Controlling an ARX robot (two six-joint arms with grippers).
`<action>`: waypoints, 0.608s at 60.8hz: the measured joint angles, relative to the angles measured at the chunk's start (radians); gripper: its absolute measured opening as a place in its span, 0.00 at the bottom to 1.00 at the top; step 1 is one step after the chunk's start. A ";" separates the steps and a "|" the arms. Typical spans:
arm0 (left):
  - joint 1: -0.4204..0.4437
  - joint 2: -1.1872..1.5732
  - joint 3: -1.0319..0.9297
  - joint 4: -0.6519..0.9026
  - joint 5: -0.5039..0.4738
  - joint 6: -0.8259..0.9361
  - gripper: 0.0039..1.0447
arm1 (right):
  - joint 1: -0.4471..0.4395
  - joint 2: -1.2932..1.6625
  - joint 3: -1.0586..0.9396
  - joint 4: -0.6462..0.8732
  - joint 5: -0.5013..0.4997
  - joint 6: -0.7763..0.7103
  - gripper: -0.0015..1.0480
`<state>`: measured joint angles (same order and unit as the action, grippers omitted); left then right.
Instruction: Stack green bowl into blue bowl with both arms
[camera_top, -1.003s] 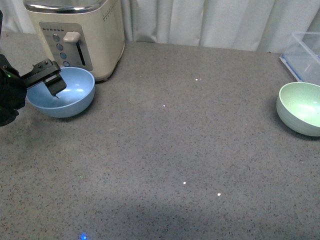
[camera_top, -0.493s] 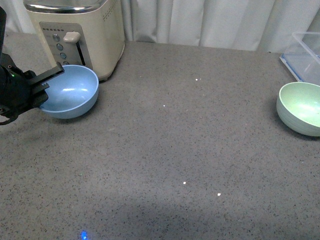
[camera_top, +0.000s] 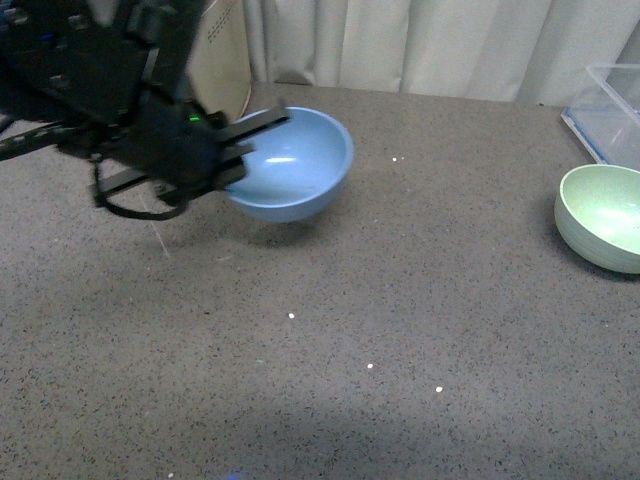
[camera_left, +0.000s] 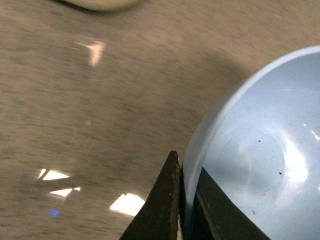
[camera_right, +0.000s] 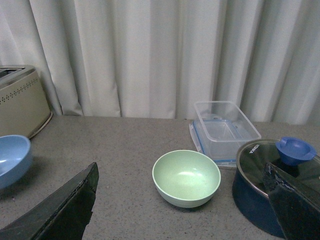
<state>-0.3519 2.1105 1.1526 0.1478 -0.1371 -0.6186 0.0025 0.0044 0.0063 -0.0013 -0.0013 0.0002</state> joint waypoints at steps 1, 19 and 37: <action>-0.010 0.003 0.007 -0.006 0.000 -0.003 0.04 | 0.000 0.000 0.000 0.000 0.000 0.000 0.91; -0.161 0.098 0.114 -0.076 0.003 -0.039 0.04 | 0.000 0.000 0.000 0.000 0.000 0.000 0.91; -0.176 0.119 0.142 -0.113 -0.002 -0.038 0.04 | 0.000 0.000 0.000 0.000 0.000 0.000 0.91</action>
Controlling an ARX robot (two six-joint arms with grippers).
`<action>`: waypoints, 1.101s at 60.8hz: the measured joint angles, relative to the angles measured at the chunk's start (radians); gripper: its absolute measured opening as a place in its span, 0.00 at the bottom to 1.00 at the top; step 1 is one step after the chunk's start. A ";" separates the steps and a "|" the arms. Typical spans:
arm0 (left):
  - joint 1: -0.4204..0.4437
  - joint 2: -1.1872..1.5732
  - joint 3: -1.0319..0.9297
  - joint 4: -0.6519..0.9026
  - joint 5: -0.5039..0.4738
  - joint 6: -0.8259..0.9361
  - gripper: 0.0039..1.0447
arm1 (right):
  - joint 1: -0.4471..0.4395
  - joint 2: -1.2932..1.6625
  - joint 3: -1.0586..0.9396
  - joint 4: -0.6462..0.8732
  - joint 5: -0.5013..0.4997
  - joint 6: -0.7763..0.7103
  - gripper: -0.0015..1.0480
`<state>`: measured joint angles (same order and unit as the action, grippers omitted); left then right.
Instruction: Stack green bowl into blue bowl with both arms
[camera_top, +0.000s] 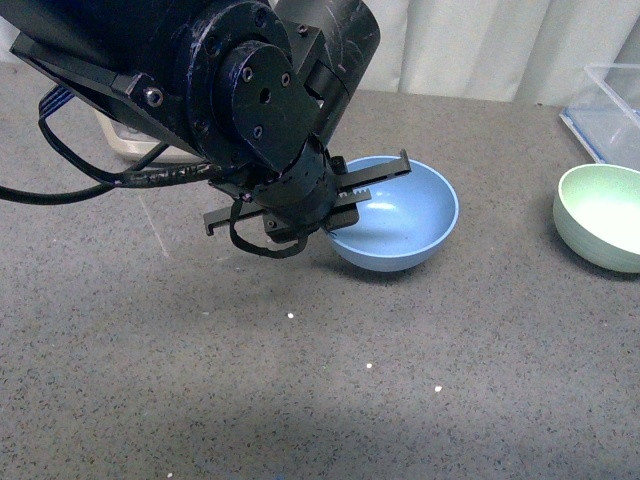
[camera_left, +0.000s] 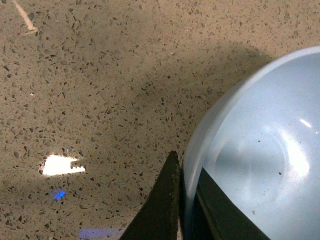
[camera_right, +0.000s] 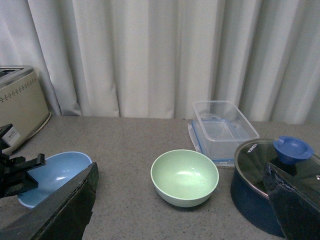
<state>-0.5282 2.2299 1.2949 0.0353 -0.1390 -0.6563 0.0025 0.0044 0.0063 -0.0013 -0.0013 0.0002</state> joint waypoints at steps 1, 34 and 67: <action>0.000 0.000 0.001 -0.002 0.000 0.000 0.04 | 0.000 0.000 0.000 0.000 0.000 0.000 0.91; 0.013 -0.019 -0.016 0.030 -0.002 -0.006 0.67 | 0.000 0.000 0.000 0.000 0.000 0.000 0.91; 0.243 -0.489 -0.664 0.838 -0.122 0.306 0.75 | 0.000 0.000 0.000 0.000 0.000 0.000 0.91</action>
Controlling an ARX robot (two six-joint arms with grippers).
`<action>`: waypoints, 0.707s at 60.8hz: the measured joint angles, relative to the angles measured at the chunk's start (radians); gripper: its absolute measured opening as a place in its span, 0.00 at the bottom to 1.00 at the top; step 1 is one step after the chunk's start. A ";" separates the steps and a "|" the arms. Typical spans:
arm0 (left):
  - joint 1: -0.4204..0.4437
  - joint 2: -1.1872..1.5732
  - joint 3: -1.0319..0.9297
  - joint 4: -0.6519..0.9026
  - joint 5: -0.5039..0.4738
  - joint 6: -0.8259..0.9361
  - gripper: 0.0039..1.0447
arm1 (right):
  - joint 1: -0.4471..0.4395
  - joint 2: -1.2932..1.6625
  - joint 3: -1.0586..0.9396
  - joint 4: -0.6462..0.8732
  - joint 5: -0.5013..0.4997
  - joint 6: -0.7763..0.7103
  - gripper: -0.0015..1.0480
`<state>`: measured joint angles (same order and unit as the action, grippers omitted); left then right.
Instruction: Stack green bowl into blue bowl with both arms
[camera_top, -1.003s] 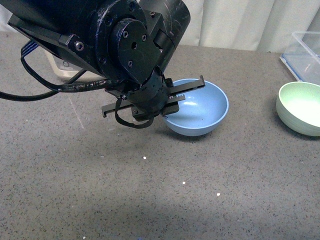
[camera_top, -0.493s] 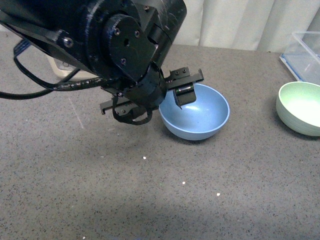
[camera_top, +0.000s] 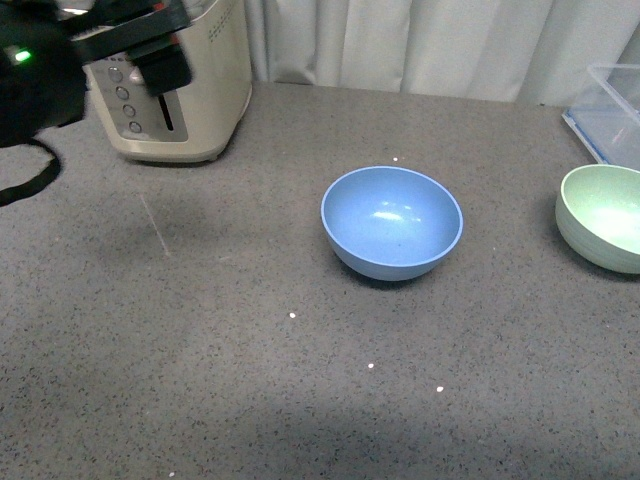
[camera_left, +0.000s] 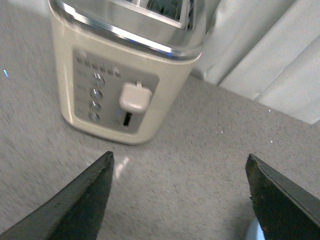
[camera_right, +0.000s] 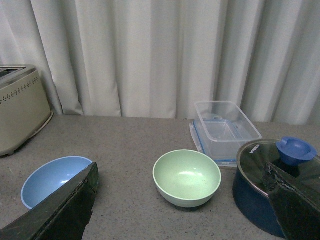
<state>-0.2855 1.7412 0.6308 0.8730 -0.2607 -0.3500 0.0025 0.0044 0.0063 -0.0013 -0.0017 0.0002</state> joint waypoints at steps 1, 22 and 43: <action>0.007 -0.009 -0.038 0.072 0.001 0.051 0.72 | 0.000 0.000 0.000 0.000 0.000 0.000 0.91; 0.120 -0.295 -0.361 0.289 0.096 0.325 0.13 | 0.000 0.000 0.000 0.000 0.001 0.000 0.91; 0.187 -0.563 -0.513 0.174 0.164 0.338 0.04 | 0.000 0.000 0.000 0.000 0.001 0.000 0.91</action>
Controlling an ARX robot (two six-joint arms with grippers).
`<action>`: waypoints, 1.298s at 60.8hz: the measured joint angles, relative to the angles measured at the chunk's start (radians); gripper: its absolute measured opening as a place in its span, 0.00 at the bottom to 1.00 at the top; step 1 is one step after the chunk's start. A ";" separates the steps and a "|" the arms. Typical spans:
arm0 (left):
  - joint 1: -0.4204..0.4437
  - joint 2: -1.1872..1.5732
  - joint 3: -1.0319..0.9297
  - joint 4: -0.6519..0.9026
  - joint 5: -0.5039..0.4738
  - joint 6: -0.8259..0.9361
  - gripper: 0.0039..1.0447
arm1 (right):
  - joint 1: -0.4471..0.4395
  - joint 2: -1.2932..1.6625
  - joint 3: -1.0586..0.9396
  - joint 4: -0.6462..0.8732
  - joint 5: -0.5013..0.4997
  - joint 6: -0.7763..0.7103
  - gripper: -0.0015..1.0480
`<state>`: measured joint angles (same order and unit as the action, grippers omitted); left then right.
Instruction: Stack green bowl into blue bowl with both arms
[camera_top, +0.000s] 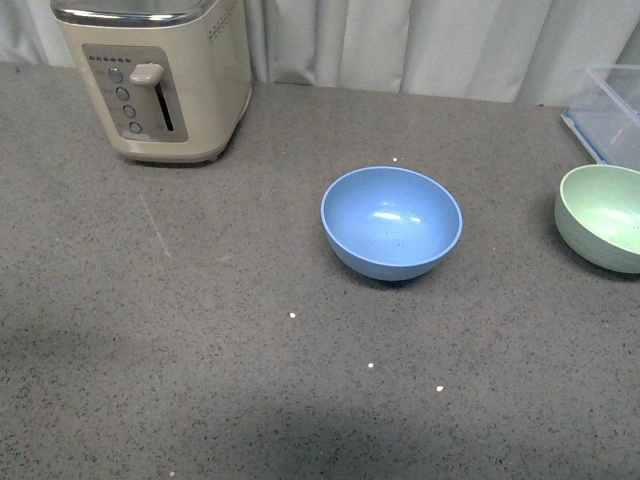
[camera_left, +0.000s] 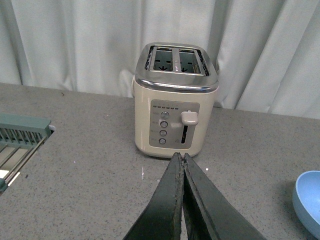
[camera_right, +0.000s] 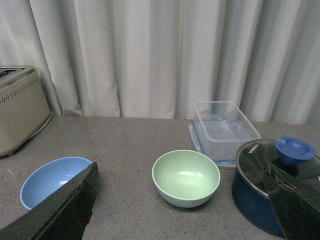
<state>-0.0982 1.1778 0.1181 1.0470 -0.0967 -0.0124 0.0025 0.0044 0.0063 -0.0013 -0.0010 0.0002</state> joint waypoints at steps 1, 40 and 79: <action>0.003 -0.015 -0.006 -0.010 0.003 0.001 0.04 | 0.000 0.000 0.000 0.000 0.000 0.000 0.91; 0.095 -0.515 -0.098 -0.401 0.095 0.005 0.04 | 0.000 0.000 0.000 0.000 0.000 0.000 0.91; 0.096 -0.872 -0.099 -0.737 0.095 0.005 0.04 | 0.000 0.000 0.000 0.000 0.000 0.000 0.91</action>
<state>-0.0025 0.3058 0.0189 0.3096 -0.0021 -0.0078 0.0025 0.0044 0.0063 -0.0013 -0.0013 0.0002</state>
